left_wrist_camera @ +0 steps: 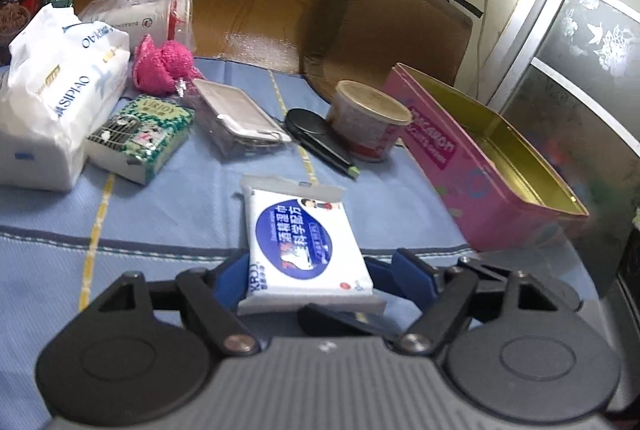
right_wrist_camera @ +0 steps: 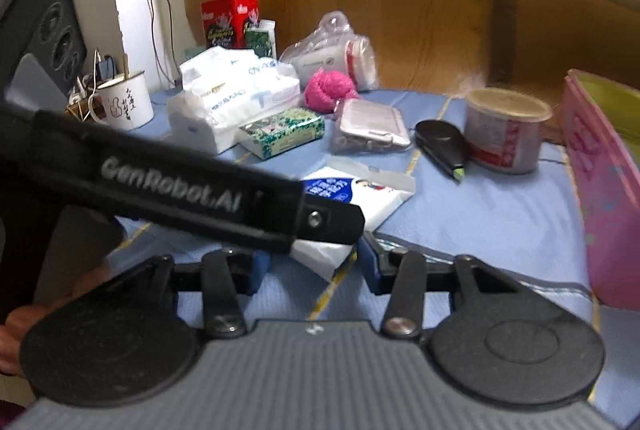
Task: Organize soft objects
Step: 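Carry the wet-wipes pack over the pink tin and release it inside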
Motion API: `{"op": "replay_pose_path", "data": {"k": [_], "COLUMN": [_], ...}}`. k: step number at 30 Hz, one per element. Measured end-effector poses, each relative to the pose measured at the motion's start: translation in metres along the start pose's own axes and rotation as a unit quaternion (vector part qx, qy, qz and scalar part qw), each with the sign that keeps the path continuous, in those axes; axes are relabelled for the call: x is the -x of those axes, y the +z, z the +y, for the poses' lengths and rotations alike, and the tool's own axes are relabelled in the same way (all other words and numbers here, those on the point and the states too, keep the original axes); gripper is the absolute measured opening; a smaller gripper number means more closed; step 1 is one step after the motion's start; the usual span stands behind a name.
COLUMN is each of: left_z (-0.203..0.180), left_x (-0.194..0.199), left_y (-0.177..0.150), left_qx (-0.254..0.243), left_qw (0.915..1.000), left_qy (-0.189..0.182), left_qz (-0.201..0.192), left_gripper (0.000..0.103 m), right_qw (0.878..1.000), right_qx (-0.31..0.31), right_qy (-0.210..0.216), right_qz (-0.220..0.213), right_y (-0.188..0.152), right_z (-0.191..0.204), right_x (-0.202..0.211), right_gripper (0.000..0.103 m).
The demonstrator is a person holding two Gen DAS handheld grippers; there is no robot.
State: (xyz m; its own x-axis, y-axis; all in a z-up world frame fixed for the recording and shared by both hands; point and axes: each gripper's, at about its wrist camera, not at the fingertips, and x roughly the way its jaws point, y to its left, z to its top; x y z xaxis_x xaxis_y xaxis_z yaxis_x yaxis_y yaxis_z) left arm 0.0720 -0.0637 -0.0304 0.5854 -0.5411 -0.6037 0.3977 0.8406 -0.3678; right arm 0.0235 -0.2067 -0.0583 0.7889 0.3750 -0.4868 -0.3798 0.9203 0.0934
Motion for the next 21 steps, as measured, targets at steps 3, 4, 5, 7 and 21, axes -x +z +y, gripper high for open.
{"op": "replay_pose_path", "data": {"k": [3, 4, 5, 7, 21], "left_z": [-0.009, -0.012, -0.014, -0.016, -0.026], "left_x": [0.002, 0.002, 0.002, -0.001, -0.001], "left_y": [0.002, 0.002, 0.001, -0.001, -0.005], "left_qx": [-0.007, -0.010, -0.012, -0.012, -0.026], "left_qw": [1.0000, 0.9999, 0.9999, 0.9999, 0.9995], "left_qy": [0.001, 0.002, 0.004, 0.006, 0.018], "left_qz": [-0.002, -0.003, -0.001, 0.005, 0.008], "left_gripper": [0.078, 0.078, 0.078, 0.078, 0.078], "right_qw": [1.000, 1.000, 1.000, 1.000, 0.999], "right_qx": [-0.001, -0.003, -0.007, -0.014, -0.027], "right_qy": [-0.008, -0.008, -0.007, -0.004, -0.001], "right_qz": [-0.017, -0.018, -0.018, -0.015, -0.024], "right_y": [-0.001, -0.002, -0.002, -0.005, -0.012], "right_z": [-0.001, -0.002, -0.004, -0.006, -0.006], "right_x": [0.009, 0.011, 0.012, 0.012, 0.018], "right_gripper": [0.050, 0.050, 0.050, 0.050, 0.050]}}
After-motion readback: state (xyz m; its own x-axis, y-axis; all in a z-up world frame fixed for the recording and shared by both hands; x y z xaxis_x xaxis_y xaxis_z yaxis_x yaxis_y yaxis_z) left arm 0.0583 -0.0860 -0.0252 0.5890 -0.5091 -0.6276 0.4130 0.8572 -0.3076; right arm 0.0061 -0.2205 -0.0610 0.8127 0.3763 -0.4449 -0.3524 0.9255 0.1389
